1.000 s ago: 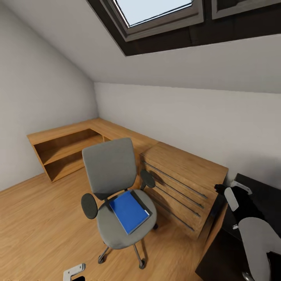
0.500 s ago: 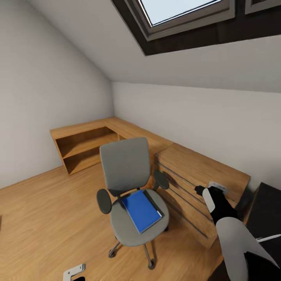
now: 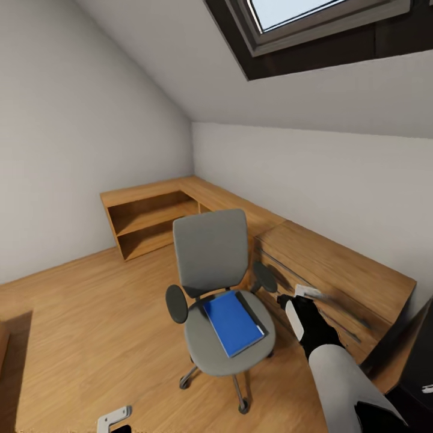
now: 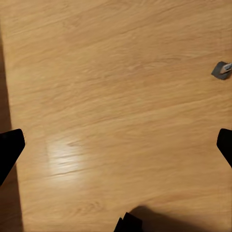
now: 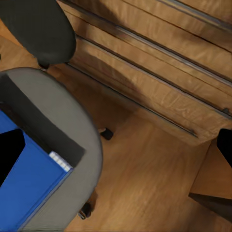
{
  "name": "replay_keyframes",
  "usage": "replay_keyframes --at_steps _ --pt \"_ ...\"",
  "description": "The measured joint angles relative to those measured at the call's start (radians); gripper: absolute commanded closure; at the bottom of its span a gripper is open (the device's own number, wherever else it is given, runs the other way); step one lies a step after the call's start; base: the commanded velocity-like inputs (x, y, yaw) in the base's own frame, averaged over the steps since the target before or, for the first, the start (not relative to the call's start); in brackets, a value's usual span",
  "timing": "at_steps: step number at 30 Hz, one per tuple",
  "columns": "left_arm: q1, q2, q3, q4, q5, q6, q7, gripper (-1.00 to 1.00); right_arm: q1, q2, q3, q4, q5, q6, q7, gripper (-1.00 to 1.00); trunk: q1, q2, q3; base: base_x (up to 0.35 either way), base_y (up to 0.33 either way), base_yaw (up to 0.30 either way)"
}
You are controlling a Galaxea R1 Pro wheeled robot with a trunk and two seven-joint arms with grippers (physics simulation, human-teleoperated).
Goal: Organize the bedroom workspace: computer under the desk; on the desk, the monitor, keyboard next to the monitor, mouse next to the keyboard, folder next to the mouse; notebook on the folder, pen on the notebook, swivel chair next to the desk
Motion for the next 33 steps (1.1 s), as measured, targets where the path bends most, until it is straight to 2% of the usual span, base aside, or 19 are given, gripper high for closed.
replay_keyframes --at_steps 6,8,10,13,23,28,33 --pt "0.0 0.0 0.0 0.0 0.0 -0.003 0.0 -1.0 0.01 0.007 0.062 0.001 0.004 -0.013 -0.001 -1.0 0.0 0.0 -0.007 0.0 0.0 0.193" --pt "0.0 0.0 0.0 0.0 0.0 -0.003 0.0 -1.0 0.024 0.008 0.091 0.0 0.004 -0.028 -0.002 -1.0 0.0 0.0 -0.009 0.0 0.0 0.204" --pt "0.0 -0.001 0.0 0.0 0.0 -0.003 0.0 -1.0 0.042 0.009 0.136 0.0 0.004 -0.063 -0.005 -1.0 0.0 0.0 -0.011 0.0 0.0 0.207" --pt "0.0 -0.001 0.0 0.0 0.0 -0.003 -0.001 -1.0 0.049 0.009 0.159 -0.001 0.004 -0.092 -0.005 -1.0 0.0 0.0 -0.015 0.0 0.0 0.208" --pt "0.0 0.0 0.0 0.0 0.0 -0.004 -0.003 -1.0 0.052 0.003 0.169 -0.003 0.0 -0.106 0.004 -1.0 0.0 0.0 -0.022 0.073 0.022 0.115" --pt "0.0 0.001 0.0 0.0 0.0 -0.003 -0.004 -1.0 0.052 -0.016 0.167 -0.003 -0.004 -0.104 0.075 -1.0 0.0 0.0 -0.022 0.142 0.047 0.004" --pt "0.0 0.003 0.002 -0.007 0.001 -0.002 -0.004 -1.0 0.052 -0.018 0.167 -0.002 -0.007 -0.1 0.134 -1.0 0.0 0.0 -0.022 0.012 0.004 0.0"
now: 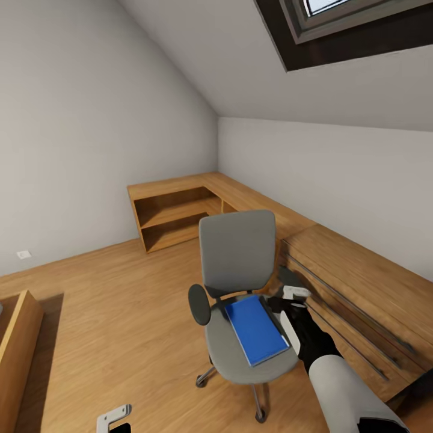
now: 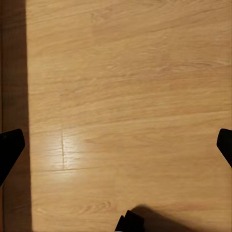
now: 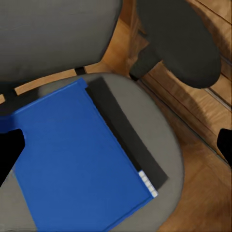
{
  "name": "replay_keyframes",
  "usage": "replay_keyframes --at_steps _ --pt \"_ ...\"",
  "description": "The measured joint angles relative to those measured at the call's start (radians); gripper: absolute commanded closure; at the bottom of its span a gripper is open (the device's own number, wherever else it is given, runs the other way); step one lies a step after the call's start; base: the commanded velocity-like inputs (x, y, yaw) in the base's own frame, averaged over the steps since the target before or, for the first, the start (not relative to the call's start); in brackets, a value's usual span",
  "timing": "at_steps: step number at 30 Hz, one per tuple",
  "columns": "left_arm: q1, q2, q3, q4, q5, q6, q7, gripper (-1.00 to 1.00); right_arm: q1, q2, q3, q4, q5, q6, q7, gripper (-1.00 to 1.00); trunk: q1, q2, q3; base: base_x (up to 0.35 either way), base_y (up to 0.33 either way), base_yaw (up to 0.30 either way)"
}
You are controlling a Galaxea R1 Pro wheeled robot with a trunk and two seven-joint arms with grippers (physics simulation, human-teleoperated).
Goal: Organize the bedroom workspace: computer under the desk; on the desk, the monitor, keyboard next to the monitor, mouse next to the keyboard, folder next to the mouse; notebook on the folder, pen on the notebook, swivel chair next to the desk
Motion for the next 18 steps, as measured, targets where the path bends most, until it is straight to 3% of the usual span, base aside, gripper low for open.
replay_keyframes --at_steps 1,18 --pt "0.0 0.0 0.001 -0.001 0.001 0.001 0.003 -1.0 0.0 -0.002 -0.002 0.0 0.0 0.001 0.029 -1.0 0.004 -0.007 -0.003 0.0 0.0 0.0" --pt "0.0 -0.002 0.0 -0.002 0.0 0.001 0.011 -1.0 0.0 -0.004 -0.004 0.001 0.001 -0.004 0.039 -1.0 0.069 -0.126 -0.056 0.0 0.0 0.0"
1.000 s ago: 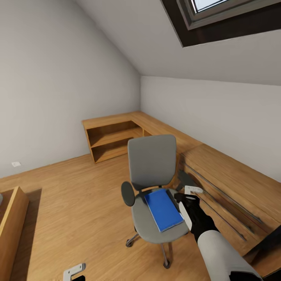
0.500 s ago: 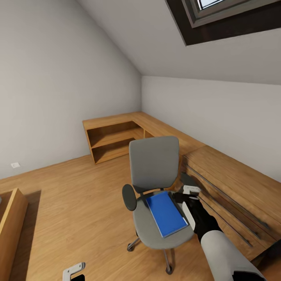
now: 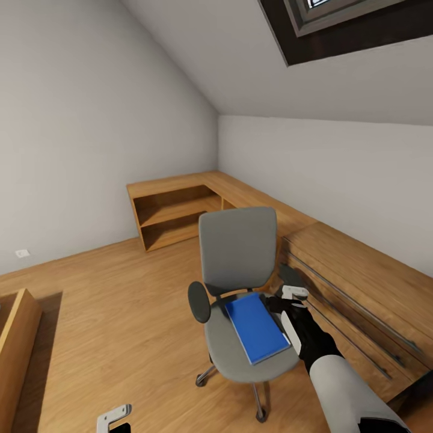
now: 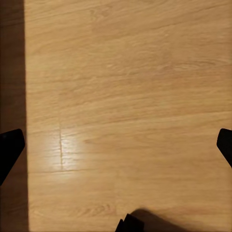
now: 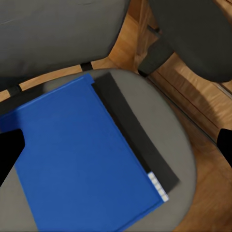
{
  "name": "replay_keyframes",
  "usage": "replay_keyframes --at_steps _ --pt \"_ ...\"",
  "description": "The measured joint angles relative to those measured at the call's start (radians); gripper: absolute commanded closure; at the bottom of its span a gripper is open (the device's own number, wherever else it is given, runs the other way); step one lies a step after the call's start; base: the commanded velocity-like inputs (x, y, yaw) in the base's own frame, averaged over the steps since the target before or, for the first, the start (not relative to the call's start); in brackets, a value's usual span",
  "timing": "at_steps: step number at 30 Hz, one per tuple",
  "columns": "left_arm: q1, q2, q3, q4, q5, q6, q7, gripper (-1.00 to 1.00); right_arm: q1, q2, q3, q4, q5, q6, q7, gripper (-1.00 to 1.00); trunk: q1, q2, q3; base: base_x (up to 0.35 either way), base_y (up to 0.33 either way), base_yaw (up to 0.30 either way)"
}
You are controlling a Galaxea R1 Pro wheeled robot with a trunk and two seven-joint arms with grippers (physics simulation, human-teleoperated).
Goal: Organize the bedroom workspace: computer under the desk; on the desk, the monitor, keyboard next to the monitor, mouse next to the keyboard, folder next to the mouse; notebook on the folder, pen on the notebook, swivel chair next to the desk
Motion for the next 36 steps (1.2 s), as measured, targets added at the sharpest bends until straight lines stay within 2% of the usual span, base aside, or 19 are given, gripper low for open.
replay_keyframes --at_steps 11,36 --pt "0.0 0.0 0.0 0.0 0.0 -0.001 0.0 -1.0 0.0 -0.017 0.0 0.0 0.001 -0.001 0.037 -1.0 0.042 -0.077 -0.035 0.0 0.0 0.0" --pt "0.0 -0.002 0.0 0.0 0.0 -0.024 -0.001 -1.0 0.0 -0.021 -0.001 0.0 0.0 -0.001 0.043 -1.0 0.138 -0.252 -0.113 0.0 0.0 0.0"
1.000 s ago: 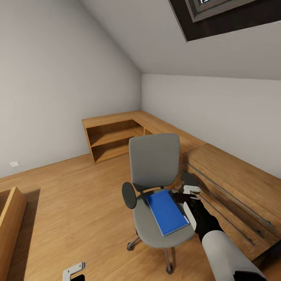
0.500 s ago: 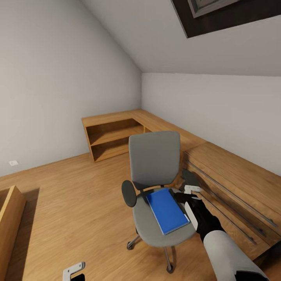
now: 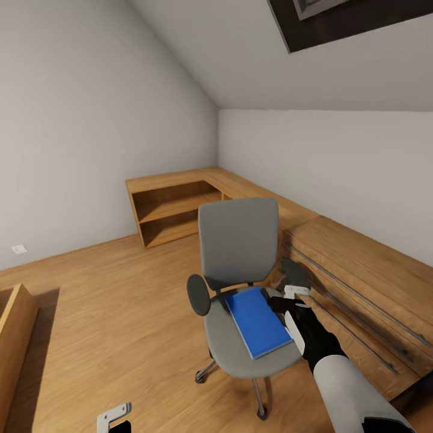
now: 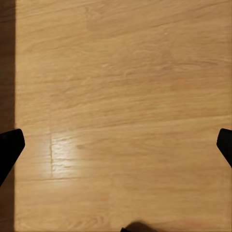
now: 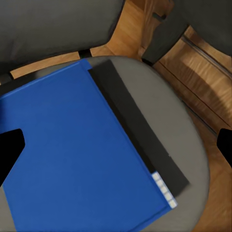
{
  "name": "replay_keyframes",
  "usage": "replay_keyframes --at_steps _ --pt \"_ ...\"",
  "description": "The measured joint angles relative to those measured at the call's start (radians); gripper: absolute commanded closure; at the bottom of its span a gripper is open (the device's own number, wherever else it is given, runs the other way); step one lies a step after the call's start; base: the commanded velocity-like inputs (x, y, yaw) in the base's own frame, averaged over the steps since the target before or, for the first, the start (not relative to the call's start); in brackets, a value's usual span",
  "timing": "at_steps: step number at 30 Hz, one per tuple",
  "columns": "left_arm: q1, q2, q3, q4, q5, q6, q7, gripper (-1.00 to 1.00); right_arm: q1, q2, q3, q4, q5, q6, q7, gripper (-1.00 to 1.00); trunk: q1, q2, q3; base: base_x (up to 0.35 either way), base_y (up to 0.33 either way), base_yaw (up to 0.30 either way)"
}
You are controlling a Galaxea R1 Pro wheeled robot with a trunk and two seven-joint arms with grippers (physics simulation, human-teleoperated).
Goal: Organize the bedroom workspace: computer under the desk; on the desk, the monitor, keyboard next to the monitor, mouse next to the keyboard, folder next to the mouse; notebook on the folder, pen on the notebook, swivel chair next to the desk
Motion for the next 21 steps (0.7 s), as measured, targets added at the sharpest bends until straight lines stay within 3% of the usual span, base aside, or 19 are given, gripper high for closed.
replay_keyframes --at_steps 10,11,12,14,16,18,19,20,21 --pt "0.0 -0.001 -0.004 -0.002 0.0 0.001 -0.001 -1.0 0.0 0.0 -0.003 0.001 0.001 0.0 0.001 -1.0 0.038 -0.07 -0.031 0.0 0.0 0.0" --pt "0.0 -0.009 -0.007 -0.023 -0.001 0.002 -0.001 -1.0 0.0 0.0 -0.006 0.002 0.001 0.0 0.0 -1.0 0.042 -0.077 -0.034 0.0 0.0 0.0" --pt "0.0 -0.027 -0.007 -0.128 -0.004 0.022 -0.001 -1.0 0.0 0.0 -0.01 0.003 0.001 0.0 0.0 -1.0 0.046 -0.084 -0.037 0.0 0.0 0.0" --pt "0.0 -0.035 -0.008 -0.269 -0.001 0.102 0.009 -1.0 0.0 0.0 -0.013 0.002 0.001 0.0 0.0 -1.0 0.054 -0.098 -0.044 0.0 0.0 0.0" --pt "0.0 -0.043 -0.01 -0.368 0.002 0.22 0.029 -1.0 0.0 0.0 -0.016 0.002 0.001 0.0 0.0 -1.0 0.061 -0.112 -0.05 0.0 0.0 0.0" --pt "0.0 -0.056 -0.01 -0.517 0.0 0.39 0.063 -1.0 0.0 0.0 -0.018 0.002 0.001 -0.001 0.001 -1.0 0.069 -0.126 -0.056 0.0 0.0 0.0" --pt "0.0 -0.06 -0.01 -0.559 0.0 0.428 0.071 -1.0 0.0 0.0 -0.018 0.002 0.001 -0.001 0.001 -1.0 0.073 -0.133 -0.059 0.0 0.0 0.0" --pt "0.0 -0.07 -0.011 -0.631 0.0 0.488 0.088 -1.0 0.0 0.0 -0.02 0.002 0.0 -0.001 0.001 -1.0 0.077 -0.14 -0.063 0.0 0.0 0.0" --pt "0.0 -0.099 -0.013 -0.743 0.001 0.566 0.112 -1.0 0.0 0.001 -0.023 0.002 -0.001 -0.001 0.001 -1.0 0.08 -0.147 -0.066 0.0 0.0 0.0"
